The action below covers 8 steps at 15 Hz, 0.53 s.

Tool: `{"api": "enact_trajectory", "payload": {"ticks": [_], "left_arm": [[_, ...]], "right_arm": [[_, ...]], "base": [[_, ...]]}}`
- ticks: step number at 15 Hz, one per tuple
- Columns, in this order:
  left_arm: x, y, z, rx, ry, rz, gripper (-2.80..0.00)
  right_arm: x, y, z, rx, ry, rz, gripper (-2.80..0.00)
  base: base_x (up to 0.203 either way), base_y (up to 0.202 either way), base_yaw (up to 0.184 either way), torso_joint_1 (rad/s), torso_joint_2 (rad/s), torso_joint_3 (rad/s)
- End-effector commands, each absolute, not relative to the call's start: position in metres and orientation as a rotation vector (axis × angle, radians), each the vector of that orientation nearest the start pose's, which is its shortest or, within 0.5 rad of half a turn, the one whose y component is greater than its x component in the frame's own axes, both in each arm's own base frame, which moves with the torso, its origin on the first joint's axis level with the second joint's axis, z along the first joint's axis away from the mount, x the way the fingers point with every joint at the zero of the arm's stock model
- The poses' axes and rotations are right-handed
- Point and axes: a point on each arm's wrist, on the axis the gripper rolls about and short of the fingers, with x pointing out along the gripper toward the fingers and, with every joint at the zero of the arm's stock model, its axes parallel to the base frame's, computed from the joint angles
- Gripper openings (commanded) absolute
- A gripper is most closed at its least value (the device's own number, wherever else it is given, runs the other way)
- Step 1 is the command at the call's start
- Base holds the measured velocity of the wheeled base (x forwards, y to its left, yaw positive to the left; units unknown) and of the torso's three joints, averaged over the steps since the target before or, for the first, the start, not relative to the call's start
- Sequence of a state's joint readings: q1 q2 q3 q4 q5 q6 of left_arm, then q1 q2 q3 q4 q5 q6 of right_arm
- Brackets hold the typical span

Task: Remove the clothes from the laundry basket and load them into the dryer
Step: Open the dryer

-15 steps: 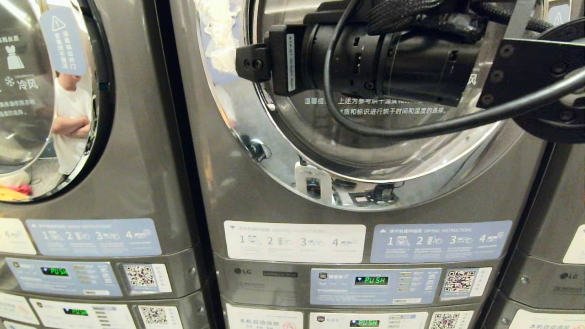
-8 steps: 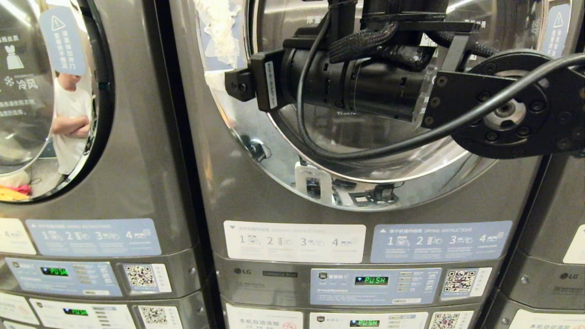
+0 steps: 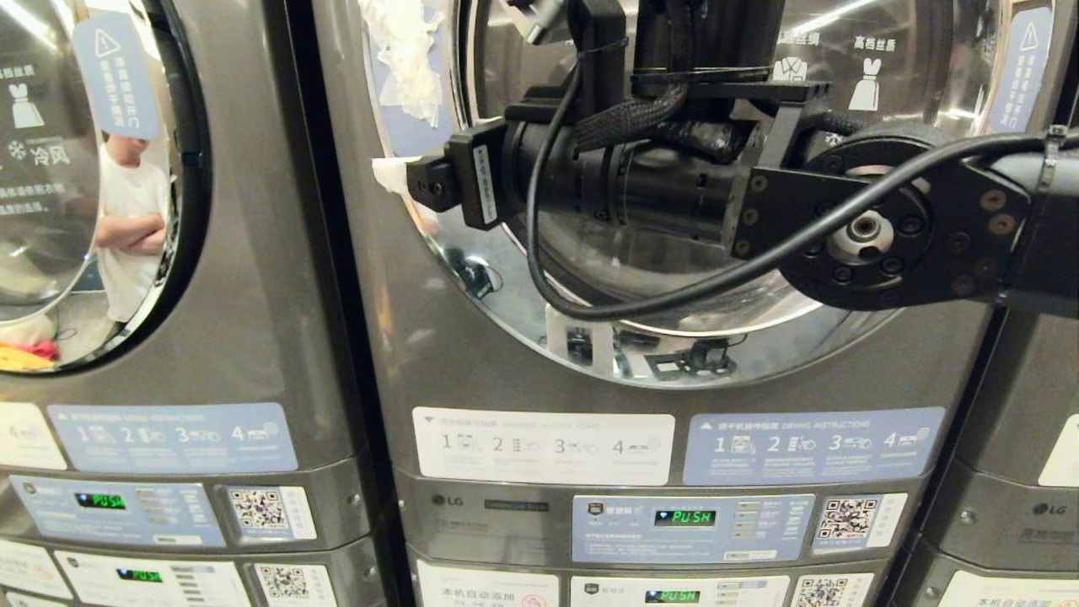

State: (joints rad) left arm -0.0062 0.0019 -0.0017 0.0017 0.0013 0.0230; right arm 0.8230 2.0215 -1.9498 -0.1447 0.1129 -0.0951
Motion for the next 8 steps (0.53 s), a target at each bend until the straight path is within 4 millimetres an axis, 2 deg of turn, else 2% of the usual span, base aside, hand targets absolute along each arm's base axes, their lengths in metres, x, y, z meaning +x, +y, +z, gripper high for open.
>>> {"api": "enact_trajectory", "payload": {"ticks": [1,8], "left_arm": [[-0.0228,0.0002,0.0758,0.023,0.001,-0.005,-2.8],[-0.0228,0.0002,0.0758,0.023,0.001,-0.005,-2.8]], "right_arm": [[0.279,0.3054,0.3388,-0.064,-0.114,0.944,0.0],[0.2767,0.3056,0.3397,-0.06,-0.113,1.0,0.0]], "base": [[0.0,0.0,0.0,0.0,0.0,0.0],[0.0,0.0,0.0,0.0,0.0,0.0]]}}
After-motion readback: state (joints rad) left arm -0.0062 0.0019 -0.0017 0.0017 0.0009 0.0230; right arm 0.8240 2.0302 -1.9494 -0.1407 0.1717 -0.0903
